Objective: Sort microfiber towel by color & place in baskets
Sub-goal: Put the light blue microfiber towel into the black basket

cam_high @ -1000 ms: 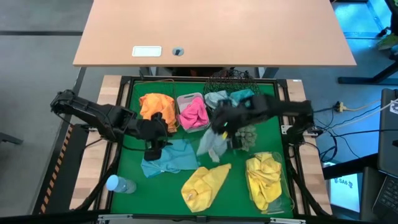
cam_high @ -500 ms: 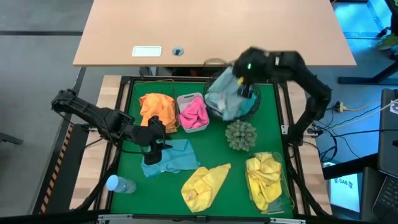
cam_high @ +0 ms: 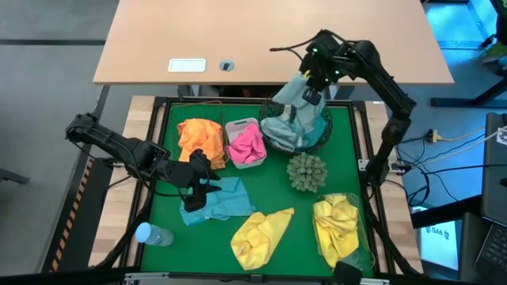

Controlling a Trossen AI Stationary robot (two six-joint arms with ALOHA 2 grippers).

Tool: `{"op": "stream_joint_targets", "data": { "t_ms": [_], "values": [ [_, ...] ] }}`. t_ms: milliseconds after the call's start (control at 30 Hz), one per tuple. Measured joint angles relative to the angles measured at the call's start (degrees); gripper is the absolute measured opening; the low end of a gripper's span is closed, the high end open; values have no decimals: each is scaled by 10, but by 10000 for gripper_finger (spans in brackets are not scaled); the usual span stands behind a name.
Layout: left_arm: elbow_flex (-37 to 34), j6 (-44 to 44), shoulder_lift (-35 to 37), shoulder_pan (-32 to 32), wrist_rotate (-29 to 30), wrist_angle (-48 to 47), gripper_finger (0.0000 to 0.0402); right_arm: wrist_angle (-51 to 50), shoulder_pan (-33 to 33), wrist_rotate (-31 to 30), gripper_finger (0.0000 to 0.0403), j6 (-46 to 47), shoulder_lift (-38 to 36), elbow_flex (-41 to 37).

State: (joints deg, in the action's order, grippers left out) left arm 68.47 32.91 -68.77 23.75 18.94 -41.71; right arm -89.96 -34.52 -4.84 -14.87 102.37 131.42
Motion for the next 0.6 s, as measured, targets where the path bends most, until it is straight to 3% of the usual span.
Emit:
{"op": "stream_joint_targets", "data": {
  "t_ms": [400, 600],
  "values": [
    [0, 0, 0, 0, 0, 0, 153, 4, -4, -1, 23, 0, 38, -100],
    [0, -4, 0, 0, 1, -1, 153, 3, -4, -1, 82, 16, 57, -118]
  ]
}}
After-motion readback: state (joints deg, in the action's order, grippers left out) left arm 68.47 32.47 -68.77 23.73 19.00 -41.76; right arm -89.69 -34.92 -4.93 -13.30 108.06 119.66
